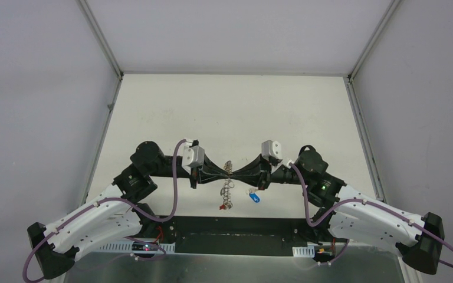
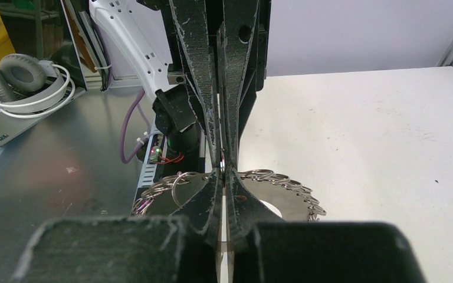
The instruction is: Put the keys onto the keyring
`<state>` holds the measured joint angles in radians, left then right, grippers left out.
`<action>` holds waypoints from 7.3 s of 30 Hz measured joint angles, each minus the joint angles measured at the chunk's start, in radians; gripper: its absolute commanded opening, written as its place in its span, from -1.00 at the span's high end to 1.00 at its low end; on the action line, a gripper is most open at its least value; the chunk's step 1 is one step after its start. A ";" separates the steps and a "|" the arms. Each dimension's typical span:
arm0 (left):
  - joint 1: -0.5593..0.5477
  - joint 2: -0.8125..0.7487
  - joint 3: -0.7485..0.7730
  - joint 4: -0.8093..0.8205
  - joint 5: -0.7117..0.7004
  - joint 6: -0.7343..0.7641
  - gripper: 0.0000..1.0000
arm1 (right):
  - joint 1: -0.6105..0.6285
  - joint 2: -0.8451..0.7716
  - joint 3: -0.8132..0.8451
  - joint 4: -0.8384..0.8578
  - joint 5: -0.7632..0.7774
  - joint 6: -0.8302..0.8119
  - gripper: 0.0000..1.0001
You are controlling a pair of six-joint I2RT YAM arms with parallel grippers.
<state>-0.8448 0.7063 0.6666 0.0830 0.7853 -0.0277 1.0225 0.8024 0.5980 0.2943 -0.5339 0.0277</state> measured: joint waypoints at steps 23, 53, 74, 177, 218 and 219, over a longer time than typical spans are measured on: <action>-0.001 0.000 0.000 -0.106 -0.050 0.024 1.00 | 0.000 0.001 0.004 -0.051 0.039 0.008 0.59; -0.001 0.014 0.017 -0.092 -0.046 0.041 0.45 | 0.000 0.044 0.034 -0.128 -0.005 -0.003 1.00; -0.013 0.038 0.022 -0.151 -0.046 0.068 0.63 | 0.000 0.044 0.034 -0.132 -0.005 -0.003 1.00; -0.020 -0.088 -0.005 -0.417 -0.576 -0.168 1.00 | -0.141 0.874 0.481 -1.153 0.396 0.521 0.07; -0.020 -0.080 -0.003 -0.458 -0.566 -0.199 1.00 | -0.288 0.965 0.404 -0.949 0.021 0.343 0.32; -0.020 -0.080 -0.003 -0.458 -0.566 -0.200 1.00 | -0.288 0.964 0.403 -0.953 0.023 0.340 0.32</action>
<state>-0.8650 0.6266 0.6632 -0.3752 0.2188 -0.2272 0.7345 1.7660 1.0008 -0.6590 -0.5110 0.3676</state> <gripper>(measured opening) 0.010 0.338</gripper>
